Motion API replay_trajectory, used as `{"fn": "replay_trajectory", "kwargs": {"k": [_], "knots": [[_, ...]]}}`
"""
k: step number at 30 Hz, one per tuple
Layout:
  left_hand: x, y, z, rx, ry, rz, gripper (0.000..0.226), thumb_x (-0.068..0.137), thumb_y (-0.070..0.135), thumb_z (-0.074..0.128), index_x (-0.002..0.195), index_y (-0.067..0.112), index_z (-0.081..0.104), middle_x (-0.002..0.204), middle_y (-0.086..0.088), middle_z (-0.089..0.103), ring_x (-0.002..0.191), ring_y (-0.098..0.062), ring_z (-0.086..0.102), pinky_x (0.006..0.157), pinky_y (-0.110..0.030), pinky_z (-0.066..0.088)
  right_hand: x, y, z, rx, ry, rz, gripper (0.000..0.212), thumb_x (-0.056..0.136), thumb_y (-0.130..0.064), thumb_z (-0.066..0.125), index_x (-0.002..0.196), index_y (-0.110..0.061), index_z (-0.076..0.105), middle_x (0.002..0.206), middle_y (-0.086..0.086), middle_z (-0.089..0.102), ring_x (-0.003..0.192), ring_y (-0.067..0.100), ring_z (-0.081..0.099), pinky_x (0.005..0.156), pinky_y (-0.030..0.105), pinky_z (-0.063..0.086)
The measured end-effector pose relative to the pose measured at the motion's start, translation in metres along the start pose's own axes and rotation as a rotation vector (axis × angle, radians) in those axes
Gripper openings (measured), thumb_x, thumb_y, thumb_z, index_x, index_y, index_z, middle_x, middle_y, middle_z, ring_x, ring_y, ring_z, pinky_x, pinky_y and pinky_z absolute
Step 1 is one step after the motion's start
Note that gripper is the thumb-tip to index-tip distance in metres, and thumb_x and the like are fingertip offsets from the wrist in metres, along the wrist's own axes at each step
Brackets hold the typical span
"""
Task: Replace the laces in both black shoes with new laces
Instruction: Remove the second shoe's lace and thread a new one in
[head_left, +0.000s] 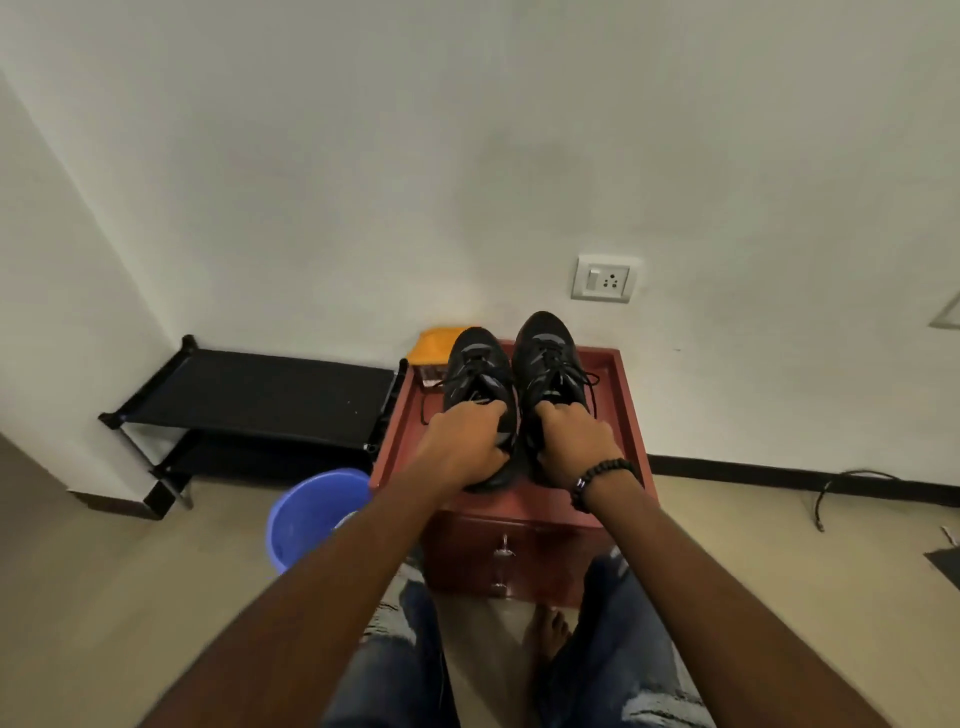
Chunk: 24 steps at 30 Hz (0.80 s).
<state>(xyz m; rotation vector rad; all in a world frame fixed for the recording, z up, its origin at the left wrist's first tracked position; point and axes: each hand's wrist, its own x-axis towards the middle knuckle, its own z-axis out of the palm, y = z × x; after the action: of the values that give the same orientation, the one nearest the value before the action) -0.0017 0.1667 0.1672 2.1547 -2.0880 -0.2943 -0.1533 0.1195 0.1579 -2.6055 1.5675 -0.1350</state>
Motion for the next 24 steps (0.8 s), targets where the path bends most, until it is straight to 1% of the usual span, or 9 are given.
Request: {"fn": "replay_trajectory", "kwargs": {"k": [4, 6, 8, 11, 13, 17, 19, 21, 24], "knots": [[-0.052, -0.04, -0.062, -0.007, 0.131, -0.066, 0.042, 0.087, 0.032, 0.067, 0.125, 0.021, 0.051, 0.119, -0.008, 0.062, 0.11, -0.034, 0.059, 0.089, -0.046, 0.048, -0.003, -0.057, -0.046, 0.047, 0.081, -0.119, 0.033, 0.091, -0.024, 0.059, 0.12, -0.014, 0.049, 0.12, 0.007, 0.059, 0.111, 0.031, 0.055, 0.075, 0.039, 0.044], [-0.077, -0.07, -0.087, 0.02, 0.187, -0.1, 0.04, 0.087, 0.031, 0.067, 0.123, 0.023, 0.052, 0.116, -0.006, 0.063, 0.107, -0.03, 0.06, 0.085, -0.042, 0.047, 0.001, -0.094, -0.058, 0.073, 0.106, -0.18, 0.033, 0.091, -0.024, 0.06, 0.12, -0.015, 0.049, 0.121, 0.007, 0.059, 0.112, 0.031, 0.054, 0.077, 0.04, 0.044], [-0.101, -0.101, -0.105, 0.048, 0.219, -0.136, 0.036, 0.087, 0.03, 0.068, 0.12, 0.025, 0.053, 0.113, -0.003, 0.064, 0.104, -0.026, 0.06, 0.085, -0.041, 0.049, 0.005, -0.134, -0.062, 0.094, 0.123, -0.247, 0.032, 0.09, -0.023, 0.06, 0.119, -0.015, 0.049, 0.118, 0.007, 0.06, 0.11, 0.031, 0.055, 0.074, 0.037, 0.042], [-0.132, -0.148, -0.119, 0.119, 0.231, -0.219, 0.034, 0.085, 0.031, 0.068, 0.116, 0.026, 0.053, 0.113, -0.004, 0.063, 0.109, -0.027, 0.057, 0.086, -0.044, 0.051, 0.009, -0.188, -0.06, 0.117, 0.117, -0.323, 0.03, 0.089, -0.021, 0.061, 0.116, -0.016, 0.049, 0.115, 0.007, 0.061, 0.108, 0.03, 0.058, 0.075, 0.038, 0.048], [-0.148, -0.179, -0.121, 0.135, 0.227, -0.282, 0.034, 0.085, 0.031, 0.068, 0.116, 0.027, 0.054, 0.113, -0.004, 0.062, 0.112, -0.027, 0.056, 0.085, -0.044, 0.051, 0.011, -0.221, -0.053, 0.132, 0.086, -0.364, 0.031, 0.09, -0.022, 0.062, 0.118, -0.016, 0.05, 0.117, 0.007, 0.062, 0.108, 0.03, 0.058, 0.079, 0.039, 0.049], [-0.164, -0.236, -0.102, 0.12, 0.188, -0.344, 0.035, 0.087, 0.028, 0.067, 0.12, 0.027, 0.056, 0.117, 0.002, 0.062, 0.116, -0.021, 0.054, 0.092, -0.044, 0.051, 0.023, -0.271, -0.022, 0.152, -0.023, -0.413, 0.032, 0.09, -0.023, 0.064, 0.119, -0.017, 0.05, 0.121, 0.008, 0.061, 0.111, 0.031, 0.058, 0.086, 0.041, 0.049], [-0.16, -0.267, -0.084, 0.096, 0.171, -0.359, 0.036, 0.086, 0.027, 0.067, 0.12, 0.029, 0.056, 0.117, 0.005, 0.061, 0.114, -0.018, 0.054, 0.089, -0.04, 0.052, 0.038, -0.291, 0.001, 0.153, -0.086, -0.415, 0.032, 0.091, -0.023, 0.062, 0.12, -0.017, 0.048, 0.124, 0.007, 0.058, 0.115, 0.031, 0.055, 0.09, 0.043, 0.047], [-0.15, -0.296, -0.068, 0.061, 0.143, -0.376, 0.037, 0.085, 0.029, 0.068, 0.119, 0.034, 0.054, 0.115, 0.009, 0.059, 0.112, -0.015, 0.055, 0.086, -0.04, 0.055, 0.054, -0.307, 0.025, 0.15, -0.142, -0.421, 0.031, 0.093, -0.024, 0.06, 0.12, -0.017, 0.047, 0.125, 0.007, 0.056, 0.117, 0.031, 0.053, 0.091, 0.043, 0.044], [-0.13, -0.338, -0.038, 0.025, 0.105, -0.394, 0.042, 0.084, 0.028, 0.069, 0.122, 0.039, 0.052, 0.119, 0.013, 0.056, 0.114, -0.012, 0.054, 0.085, -0.037, 0.055, 0.078, -0.327, 0.065, 0.14, -0.215, -0.435, 0.028, 0.095, -0.026, 0.055, 0.12, -0.017, 0.046, 0.126, 0.006, 0.054, 0.119, 0.03, 0.051, 0.094, 0.044, 0.042]]}}
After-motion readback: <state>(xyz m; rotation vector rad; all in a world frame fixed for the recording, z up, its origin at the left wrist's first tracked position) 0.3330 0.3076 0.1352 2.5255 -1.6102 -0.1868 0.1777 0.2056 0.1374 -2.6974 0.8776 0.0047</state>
